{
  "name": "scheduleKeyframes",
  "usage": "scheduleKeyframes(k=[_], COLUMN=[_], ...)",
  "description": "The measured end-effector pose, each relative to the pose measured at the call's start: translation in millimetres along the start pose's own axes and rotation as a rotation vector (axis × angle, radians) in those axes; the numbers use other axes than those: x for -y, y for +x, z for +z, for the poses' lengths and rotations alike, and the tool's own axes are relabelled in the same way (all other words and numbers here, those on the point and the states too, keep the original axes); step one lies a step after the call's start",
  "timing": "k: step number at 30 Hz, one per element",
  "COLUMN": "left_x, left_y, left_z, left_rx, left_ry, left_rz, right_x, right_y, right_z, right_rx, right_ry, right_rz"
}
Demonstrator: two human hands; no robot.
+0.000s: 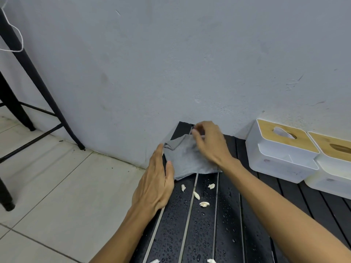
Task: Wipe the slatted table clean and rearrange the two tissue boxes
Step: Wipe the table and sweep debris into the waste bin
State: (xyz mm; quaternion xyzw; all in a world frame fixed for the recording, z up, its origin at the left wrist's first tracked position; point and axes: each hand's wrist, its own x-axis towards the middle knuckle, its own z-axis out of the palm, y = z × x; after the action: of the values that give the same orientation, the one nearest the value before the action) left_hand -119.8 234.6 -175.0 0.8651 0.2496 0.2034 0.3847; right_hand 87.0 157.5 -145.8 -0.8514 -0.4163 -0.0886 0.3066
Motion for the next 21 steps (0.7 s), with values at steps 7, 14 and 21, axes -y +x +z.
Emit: scheduleKeyframes(k=[7, 14, 21], left_x=[-2, 4, 6], left_y=[0, 6, 8], left_z=[-2, 1, -2], left_rx=[0.015, -0.032, -0.049], left_ry=[-0.039, -0.147, -0.258], left_rz=[-0.078, -0.137, -0.15], right_x=[19, 27, 19], right_y=[-22, -44, -90], right_z=[27, 21, -13], right_rx=[0.651, 0.702, 0.672], right_ry=[-0.33, -0.296, 0.058], right_rz=[-0.049, -0.104, -0.296])
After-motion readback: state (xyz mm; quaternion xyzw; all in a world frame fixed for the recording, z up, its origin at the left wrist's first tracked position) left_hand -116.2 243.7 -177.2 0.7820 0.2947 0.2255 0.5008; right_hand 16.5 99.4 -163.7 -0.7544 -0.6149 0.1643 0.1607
